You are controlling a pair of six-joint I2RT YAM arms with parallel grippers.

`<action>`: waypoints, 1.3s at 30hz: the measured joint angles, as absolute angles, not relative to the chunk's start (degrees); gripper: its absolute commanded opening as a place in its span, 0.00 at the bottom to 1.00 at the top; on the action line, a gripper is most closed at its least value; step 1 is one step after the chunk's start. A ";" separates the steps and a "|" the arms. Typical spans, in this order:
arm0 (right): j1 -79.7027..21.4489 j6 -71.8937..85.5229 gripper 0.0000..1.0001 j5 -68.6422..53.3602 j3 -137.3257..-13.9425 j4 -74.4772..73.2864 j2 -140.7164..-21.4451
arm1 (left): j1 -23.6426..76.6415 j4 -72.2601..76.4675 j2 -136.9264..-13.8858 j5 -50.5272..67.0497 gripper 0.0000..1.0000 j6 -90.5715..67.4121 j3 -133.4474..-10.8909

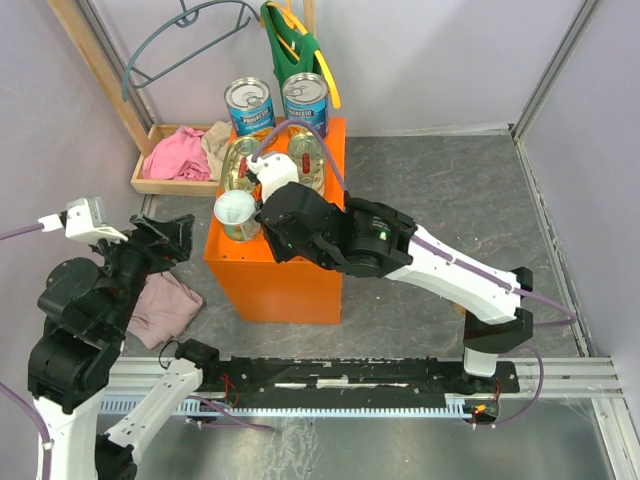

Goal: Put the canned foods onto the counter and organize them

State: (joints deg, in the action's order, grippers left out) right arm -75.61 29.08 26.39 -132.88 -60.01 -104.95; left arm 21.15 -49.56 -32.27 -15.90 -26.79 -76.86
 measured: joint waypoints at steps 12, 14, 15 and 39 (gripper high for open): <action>-76.62 29.30 0.33 35.68 -129.25 -65.23 -95.92 | 23.55 -45.54 -36.49 -20.67 0.86 -25.02 -80.79; -76.47 30.15 0.37 38.70 -126.39 -66.06 -92.84 | 23.99 -44.80 -37.60 -21.23 0.86 -24.84 -80.79; -76.09 30.68 0.39 39.75 -124.79 -66.63 -91.13 | 24.21 -44.29 -38.22 -21.47 0.86 -24.80 -80.79; -23.83 42.15 1.00 29.54 -81.08 -68.60 -75.55 | 24.53 -37.23 -44.29 -24.01 0.88 -21.30 -80.93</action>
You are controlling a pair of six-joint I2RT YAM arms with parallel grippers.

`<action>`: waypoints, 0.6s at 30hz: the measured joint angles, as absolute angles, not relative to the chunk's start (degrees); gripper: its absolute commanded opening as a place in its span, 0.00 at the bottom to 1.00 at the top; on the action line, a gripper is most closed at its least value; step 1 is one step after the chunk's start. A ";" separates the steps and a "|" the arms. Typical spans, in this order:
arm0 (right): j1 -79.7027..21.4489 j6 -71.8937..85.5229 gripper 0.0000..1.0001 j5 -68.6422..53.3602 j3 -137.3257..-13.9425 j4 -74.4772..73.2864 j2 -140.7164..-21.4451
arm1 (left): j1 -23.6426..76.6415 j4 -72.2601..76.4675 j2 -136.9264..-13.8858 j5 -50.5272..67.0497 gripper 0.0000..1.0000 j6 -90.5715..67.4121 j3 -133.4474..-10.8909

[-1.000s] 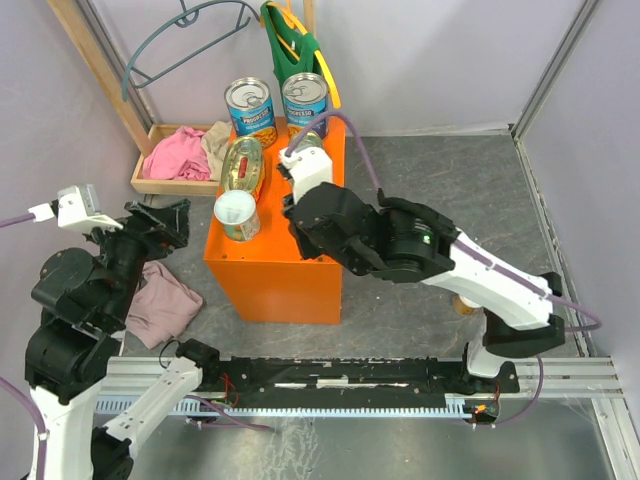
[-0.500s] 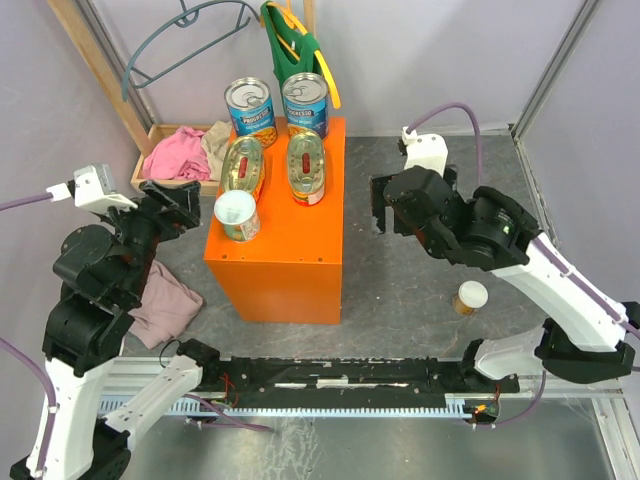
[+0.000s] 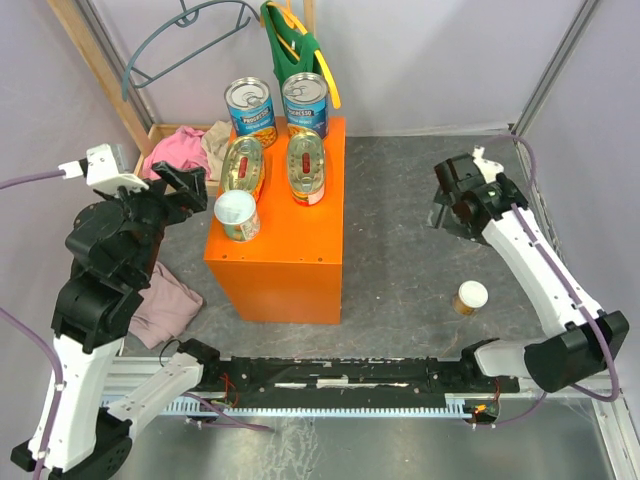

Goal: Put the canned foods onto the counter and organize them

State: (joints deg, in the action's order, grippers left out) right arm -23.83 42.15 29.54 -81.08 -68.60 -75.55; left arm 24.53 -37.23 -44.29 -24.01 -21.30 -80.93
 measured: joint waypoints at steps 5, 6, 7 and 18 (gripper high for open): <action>-12.51 45.17 1.00 22.59 -72.58 -64.95 -75.55 | 24.53 -37.32 -46.44 -23.90 0.88 -20.93 -82.04; -10.72 45.82 1.00 21.39 -71.13 -64.31 -75.48 | 24.53 -37.32 -46.61 -23.90 0.88 -20.93 -82.21; -9.61 46.33 1.00 20.53 -70.15 -63.92 -75.42 | 24.53 -37.36 -46.74 -23.90 0.88 -20.93 -82.41; -1.69 50.33 1.00 12.64 -58.39 -61.95 -72.12 | 24.53 -37.30 -46.72 -23.83 0.89 -20.93 -83.33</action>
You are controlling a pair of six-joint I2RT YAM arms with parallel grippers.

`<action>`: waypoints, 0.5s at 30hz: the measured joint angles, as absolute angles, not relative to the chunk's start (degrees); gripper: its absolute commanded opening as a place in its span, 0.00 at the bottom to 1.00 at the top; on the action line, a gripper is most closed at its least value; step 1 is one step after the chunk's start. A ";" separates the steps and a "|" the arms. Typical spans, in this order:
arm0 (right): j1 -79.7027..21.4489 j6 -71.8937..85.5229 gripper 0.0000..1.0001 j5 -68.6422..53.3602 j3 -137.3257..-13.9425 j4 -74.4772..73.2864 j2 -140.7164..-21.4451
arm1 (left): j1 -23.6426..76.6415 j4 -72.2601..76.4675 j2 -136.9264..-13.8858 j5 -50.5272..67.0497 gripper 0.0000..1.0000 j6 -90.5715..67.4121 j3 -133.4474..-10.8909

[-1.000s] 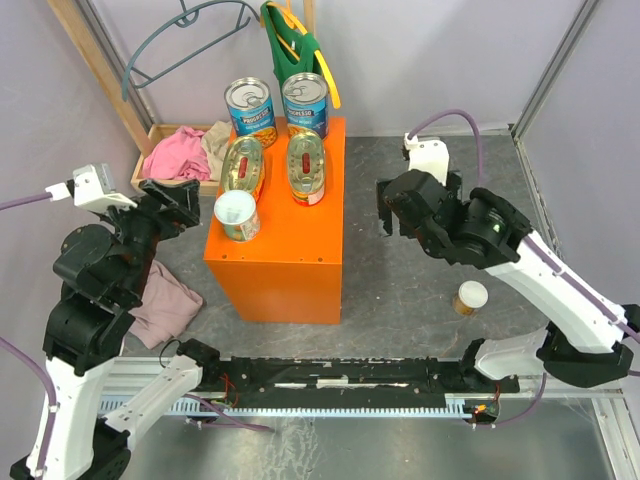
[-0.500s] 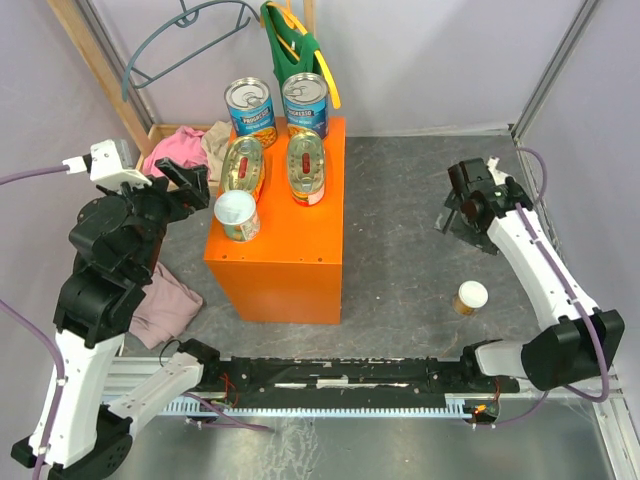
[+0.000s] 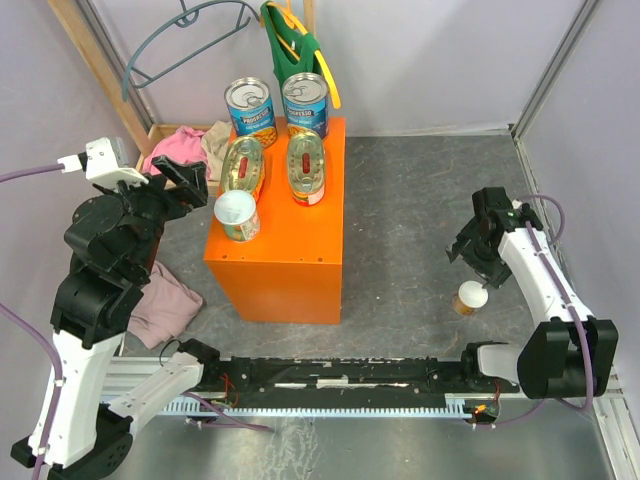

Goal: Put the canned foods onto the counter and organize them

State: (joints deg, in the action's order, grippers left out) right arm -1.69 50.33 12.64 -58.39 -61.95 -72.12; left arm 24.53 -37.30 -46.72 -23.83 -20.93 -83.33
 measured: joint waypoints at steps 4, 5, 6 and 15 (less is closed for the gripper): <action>-1.13 51.05 1.00 11.57 -55.46 -61.84 -70.96 | 24.53 -37.32 -46.72 -23.59 0.89 -20.93 -83.35; -1.04 51.22 1.00 11.38 -54.94 -61.84 -70.70 | 24.51 -37.39 -46.72 -23.44 0.89 -20.93 -83.48; -0.97 51.40 1.00 11.14 -54.52 -61.84 -70.37 | 24.53 -37.43 -46.76 -23.42 0.89 -20.93 -83.64; -0.62 53.23 1.00 11.00 -52.07 -61.95 -66.96 | 24.51 -37.41 -46.72 -22.13 0.89 -20.95 -84.71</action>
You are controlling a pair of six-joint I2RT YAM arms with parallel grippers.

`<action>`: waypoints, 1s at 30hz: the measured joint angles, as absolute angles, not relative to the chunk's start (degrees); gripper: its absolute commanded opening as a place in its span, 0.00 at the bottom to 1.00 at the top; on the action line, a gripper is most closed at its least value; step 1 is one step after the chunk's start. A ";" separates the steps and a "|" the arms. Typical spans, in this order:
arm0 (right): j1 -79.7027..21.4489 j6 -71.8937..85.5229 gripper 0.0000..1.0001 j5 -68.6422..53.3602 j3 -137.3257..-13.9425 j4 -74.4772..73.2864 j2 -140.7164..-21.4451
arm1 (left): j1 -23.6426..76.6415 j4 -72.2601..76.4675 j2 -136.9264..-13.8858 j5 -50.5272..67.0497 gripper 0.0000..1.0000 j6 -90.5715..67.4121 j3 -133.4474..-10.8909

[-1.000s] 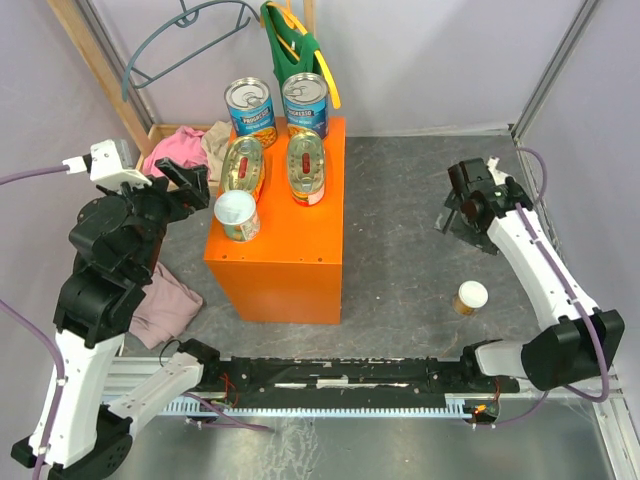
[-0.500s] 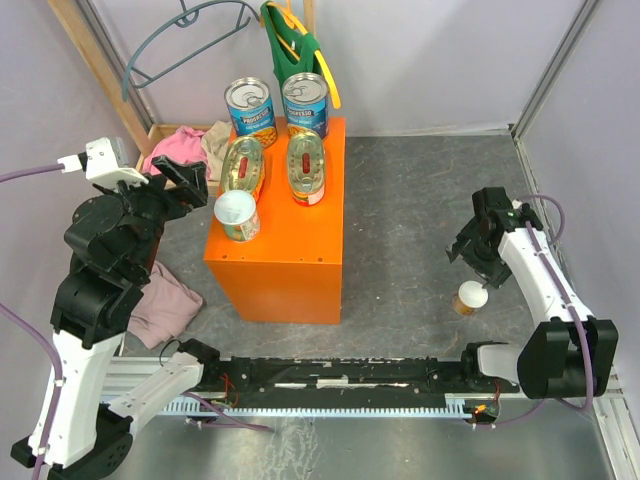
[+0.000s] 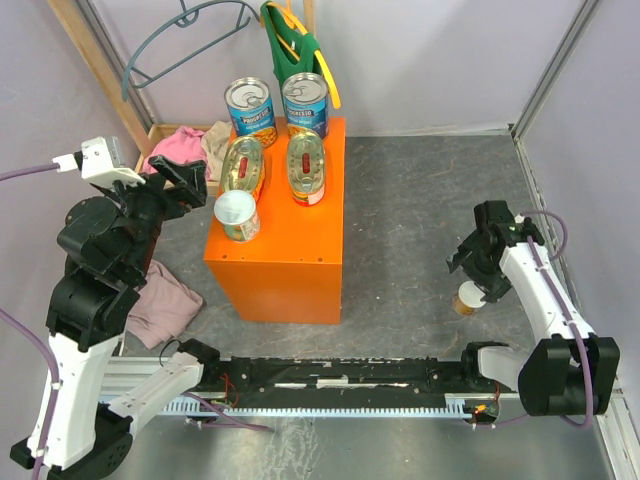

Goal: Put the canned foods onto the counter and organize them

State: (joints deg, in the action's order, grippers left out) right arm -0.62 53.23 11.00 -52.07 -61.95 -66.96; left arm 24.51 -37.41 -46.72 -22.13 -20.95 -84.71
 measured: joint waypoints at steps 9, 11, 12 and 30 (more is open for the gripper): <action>-0.60 55.75 0.99 11.31 -47.51 -61.73 -66.46 | 24.53 -37.54 -46.72 -20.80 0.89 -20.97 -84.95; -0.62 55.99 1.00 11.68 -47.24 -61.43 -66.48 | 24.53 -37.54 -46.72 -20.58 0.88 -20.99 -85.17; -0.62 56.18 1.00 11.99 -47.13 -61.10 -66.50 | 24.53 -37.54 -46.72 -20.49 0.88 -20.99 -85.25; -0.60 57.47 0.76 16.32 -44.93 -55.79 -70.41 | 24.53 -37.56 -47.11 -20.43 0.89 -20.95 -85.69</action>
State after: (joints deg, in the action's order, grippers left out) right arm -0.60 57.47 16.32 -44.93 -55.79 -70.41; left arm 24.53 -37.56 -47.11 -20.43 -20.95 -85.69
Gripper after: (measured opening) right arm 0.846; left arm 0.885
